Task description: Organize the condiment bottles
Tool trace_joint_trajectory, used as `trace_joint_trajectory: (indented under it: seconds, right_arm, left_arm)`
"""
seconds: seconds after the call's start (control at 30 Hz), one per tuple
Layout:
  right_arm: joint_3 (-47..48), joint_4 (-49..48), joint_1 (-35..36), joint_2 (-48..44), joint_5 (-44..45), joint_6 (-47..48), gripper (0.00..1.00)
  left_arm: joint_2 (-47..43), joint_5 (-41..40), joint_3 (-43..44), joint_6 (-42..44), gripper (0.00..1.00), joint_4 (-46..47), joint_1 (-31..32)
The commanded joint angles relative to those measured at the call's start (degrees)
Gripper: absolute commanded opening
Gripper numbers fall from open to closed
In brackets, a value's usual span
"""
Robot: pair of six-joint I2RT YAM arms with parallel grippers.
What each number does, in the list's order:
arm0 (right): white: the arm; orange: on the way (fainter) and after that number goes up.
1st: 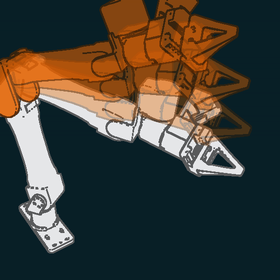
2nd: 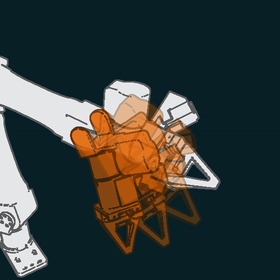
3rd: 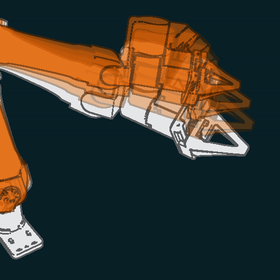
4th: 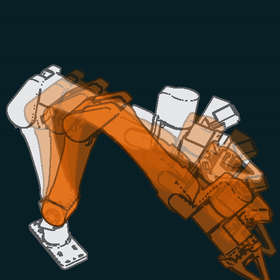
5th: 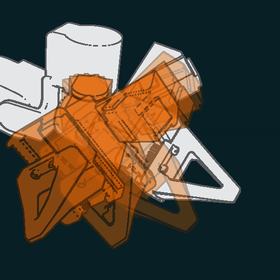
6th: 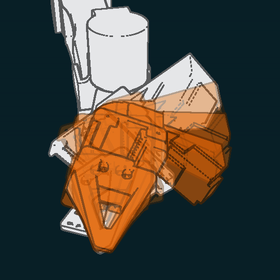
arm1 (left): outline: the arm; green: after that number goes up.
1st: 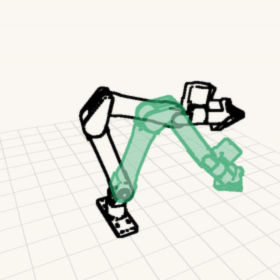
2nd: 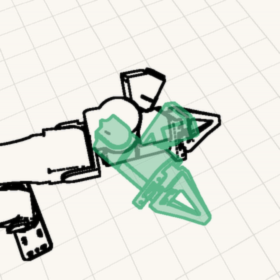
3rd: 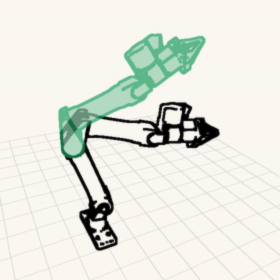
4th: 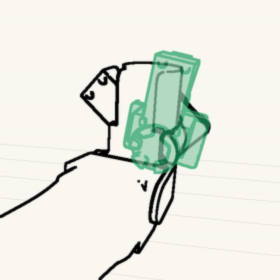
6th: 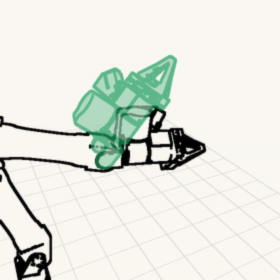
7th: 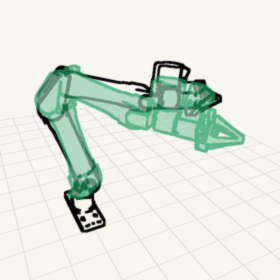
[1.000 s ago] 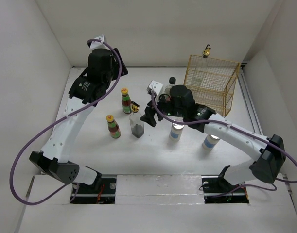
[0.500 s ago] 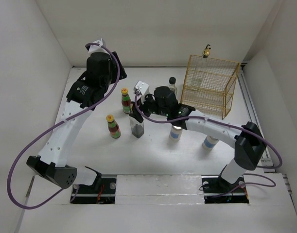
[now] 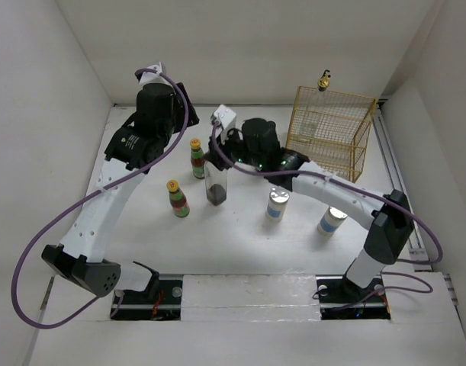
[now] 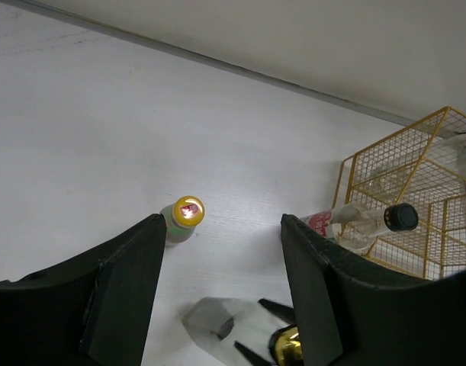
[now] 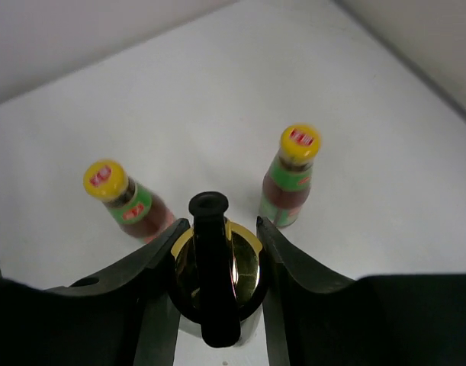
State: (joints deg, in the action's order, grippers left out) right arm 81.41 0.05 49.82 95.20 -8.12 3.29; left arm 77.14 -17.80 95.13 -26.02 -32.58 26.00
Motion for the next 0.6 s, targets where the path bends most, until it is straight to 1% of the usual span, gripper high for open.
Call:
trace_joint_trajectory:
  seconds: [0.0,0.03,0.1,0.13,0.17,0.23,0.27,0.33,0.37,0.4,0.47,0.5,0.57]
  right_arm:
    - [16.13,-3.67,-4.28,-9.32,2.06,-2.84,0.01]
    - [18.24,-2.44,-7.43,-9.94,1.36,-3.72,0.01]
    - [22.54,0.55,-11.04,-12.13,1.35,-6.52,0.00]
    - [23.53,1.60,-12.89,-12.84,1.35,-7.15,0.00]
    - [24.41,3.44,-16.48,-13.54,1.35,-7.77,0.00]
    - [26.87,5.39,-20.10,-15.21,1.87,-8.56,0.00]
    - [27.48,6.18,-23.51,-15.74,3.36,-8.56,0.00]
    - [29.41,8.73,-27.57,-16.27,3.90,-8.56,0.00]
    - [30.03,9.52,-29.59,-16.27,4.42,-8.56,0.00]
    - [30.04,10.74,-33.44,-16.27,4.95,-8.56,0.00]
    - [31.61,11.71,-36.89,-15.58,4.96,-8.56,0.00]
    - [31.62,12.24,-39.86,-15.05,5.74,-8.56,0.00]
    - [32.32,12.25,-42.52,-13.56,6.27,-8.56,0.00]
  left_arm:
    - [-0.77,1.10,0.93,0.18,0.58,1.20,-0.07]
    - [-0.25,1.10,1.63,0.18,0.58,1.20,-0.07]
    - [-0.24,1.63,3.03,0.18,0.58,1.73,-0.07]
    - [0.28,2.24,3.82,0.18,0.58,1.12,-0.07]
    - [0.29,2.25,5.22,0.18,0.58,1.11,-0.07]
    - [0.29,2.25,6.55,0.18,0.58,1.11,-0.07]
    - [0.29,3.03,7.08,0.18,0.58,1.11,-0.07]
    - [0.29,3.56,7.08,0.18,0.58,1.11,-0.07]
    - [0.29,3.56,7.08,0.18,0.58,1.11,-0.07]
    - [0.29,3.56,7.08,0.18,0.58,1.11,-0.07]
    - [0.29,3.56,5.86,0.18,0.58,1.63,-0.07]
    - [0.29,4.09,5.85,0.18,0.58,1.64,-0.07]
    - [0.29,4.09,5.85,0.18,0.58,1.64,-0.07]
